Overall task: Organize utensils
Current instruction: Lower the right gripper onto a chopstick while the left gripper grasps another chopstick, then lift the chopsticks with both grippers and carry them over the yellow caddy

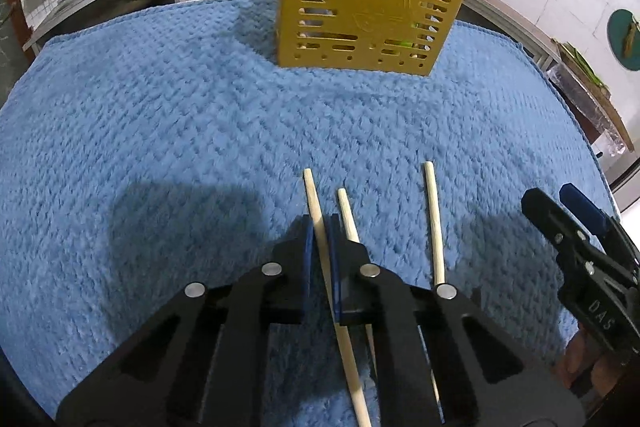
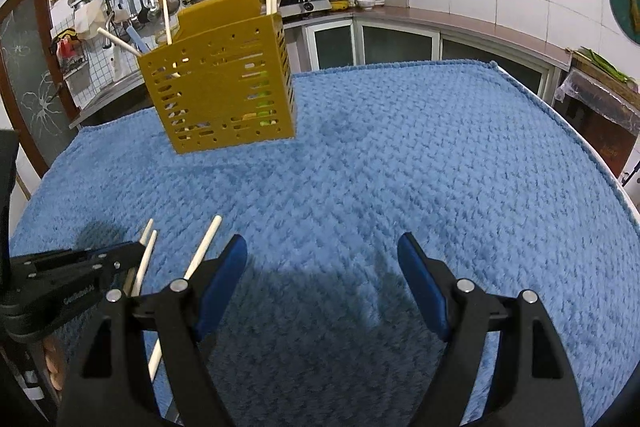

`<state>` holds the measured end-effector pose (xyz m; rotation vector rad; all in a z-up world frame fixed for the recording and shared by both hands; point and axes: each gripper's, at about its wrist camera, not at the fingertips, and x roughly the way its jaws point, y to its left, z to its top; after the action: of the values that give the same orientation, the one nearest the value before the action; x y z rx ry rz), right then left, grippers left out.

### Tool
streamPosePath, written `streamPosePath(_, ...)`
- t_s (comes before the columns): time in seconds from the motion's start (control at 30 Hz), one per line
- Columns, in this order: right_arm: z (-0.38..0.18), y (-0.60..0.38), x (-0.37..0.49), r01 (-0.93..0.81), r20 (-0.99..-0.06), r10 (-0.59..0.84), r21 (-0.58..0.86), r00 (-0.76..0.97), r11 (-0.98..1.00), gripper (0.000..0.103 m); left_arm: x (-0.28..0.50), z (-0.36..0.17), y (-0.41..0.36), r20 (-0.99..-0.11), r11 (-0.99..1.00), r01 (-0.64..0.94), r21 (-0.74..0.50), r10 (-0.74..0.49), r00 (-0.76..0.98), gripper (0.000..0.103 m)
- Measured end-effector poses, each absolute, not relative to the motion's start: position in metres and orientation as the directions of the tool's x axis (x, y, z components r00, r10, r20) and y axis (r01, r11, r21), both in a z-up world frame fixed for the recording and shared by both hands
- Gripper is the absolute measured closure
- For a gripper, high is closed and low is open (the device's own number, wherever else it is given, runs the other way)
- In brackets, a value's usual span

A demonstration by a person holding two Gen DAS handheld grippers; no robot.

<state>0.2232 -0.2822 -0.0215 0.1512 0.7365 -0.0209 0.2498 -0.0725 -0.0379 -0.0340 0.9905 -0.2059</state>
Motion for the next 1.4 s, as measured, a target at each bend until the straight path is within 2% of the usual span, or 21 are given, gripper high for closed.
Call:
streamPosePath(0.33,-0.023,-0.253,0.232,0.031,-0.697,0.057,0.112,0.715,0.993,0.028,0.246,-0.034,-0.051,-0.819,0.986,0.136,-0.099,-0.158,0.551,0.097)
streamPosePath(0.5,-0.026,-0.23,0.242,-0.003,-0.723,0.079,0.106,0.686,0.994,0.033,0.246,-0.031,-0.028,-0.82,0.991,0.109,-0.084,-0.13,0.558,0.097)
streamPosePath(0.6,-0.031,-0.218,0.25,-0.011,-0.75,0.073,0.087,0.657,0.996,0.045,0.248,-0.032,-0.02,-0.823,0.993,0.1,-0.07,-0.114,0.557,0.097)
streamPosePath(0.67,-0.036,-0.213,0.256,-0.014,-0.775,0.084,0.096,0.627,0.995,0.06,0.249,-0.033,-0.017,-0.824,0.992,0.102,-0.068,-0.114,0.555,0.097)
streamPosePath(0.73,-0.039,-0.21,0.26,-0.018,-0.787,0.095,0.106,0.609,0.994,0.065,0.25,-0.033,-0.017,-0.827,0.992,0.104,-0.073,-0.118,0.55,0.097)
streamPosePath(0.77,-0.039,-0.207,0.262,-0.02,-0.793,0.087,0.094,0.603,0.995,0.074,0.251,-0.034,-0.016,-0.829,0.991,0.105,-0.077,-0.122,0.546,0.097)
streamPosePath(0.83,-0.038,-0.201,0.268,-0.033,-0.81,0.095,0.093,0.579,0.995,0.082,0.253,-0.035,-0.018,-0.831,0.991,0.109,-0.078,-0.125,0.542,0.097)
streamPosePath(1.1,-0.036,-0.196,0.29,0.007,-0.865,0.075,0.091,0.497,0.996,0.089,0.263,-0.038,-0.016,-0.84,0.99,0.087,-0.113,-0.142,0.523,0.097)
streamPosePath(1.17,-0.037,-0.196,0.292,0.005,-0.862,0.076,0.091,0.501,0.996,0.092,0.265,-0.038,-0.017,-0.84,0.989,0.09,-0.113,-0.144,0.524,0.098)
streamPosePath(1.4,-0.034,-0.213,0.28,0.001,-0.819,0.138,0.167,0.557,0.986,0.094,0.261,-0.031,-0.015,-0.814,0.987,0.08,-0.137,-0.158,0.559,0.098)
